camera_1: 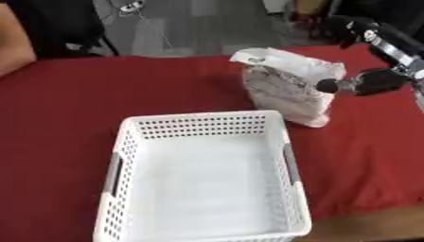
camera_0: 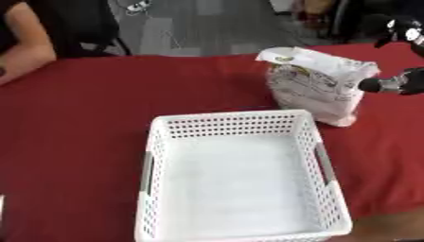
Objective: Pick up objects on the table and place them in the box.
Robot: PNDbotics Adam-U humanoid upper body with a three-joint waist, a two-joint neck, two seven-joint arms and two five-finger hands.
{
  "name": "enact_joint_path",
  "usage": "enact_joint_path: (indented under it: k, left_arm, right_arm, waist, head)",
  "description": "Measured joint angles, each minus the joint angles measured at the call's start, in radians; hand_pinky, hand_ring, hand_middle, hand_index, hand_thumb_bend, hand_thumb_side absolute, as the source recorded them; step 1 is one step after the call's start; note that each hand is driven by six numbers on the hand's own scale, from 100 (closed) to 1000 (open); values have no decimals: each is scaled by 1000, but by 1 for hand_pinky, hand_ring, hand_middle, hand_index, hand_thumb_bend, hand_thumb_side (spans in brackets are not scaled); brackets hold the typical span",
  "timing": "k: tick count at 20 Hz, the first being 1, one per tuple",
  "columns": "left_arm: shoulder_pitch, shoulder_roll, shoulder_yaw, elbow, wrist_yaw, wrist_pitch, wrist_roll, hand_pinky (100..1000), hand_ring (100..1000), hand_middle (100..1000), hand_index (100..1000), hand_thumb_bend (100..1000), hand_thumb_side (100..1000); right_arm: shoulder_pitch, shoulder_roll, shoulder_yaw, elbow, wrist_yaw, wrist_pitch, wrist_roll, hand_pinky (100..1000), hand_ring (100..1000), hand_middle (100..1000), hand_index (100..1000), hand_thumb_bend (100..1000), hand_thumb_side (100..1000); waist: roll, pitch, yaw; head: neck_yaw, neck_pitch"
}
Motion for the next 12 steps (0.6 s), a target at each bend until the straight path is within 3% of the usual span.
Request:
enact_joint_path:
  k: [12]
  left_arm:
    - [1, 0, -6, 0, 4, 1, -9, 735, 849, 938, 1000, 913, 1000]
  right_arm:
    - [-87, 22, 16, 139, 96, -51, 7, 777, 864, 887, 1000, 791, 633]
  waist:
    - [-1, 0, -2]
  head:
    - [0, 3]
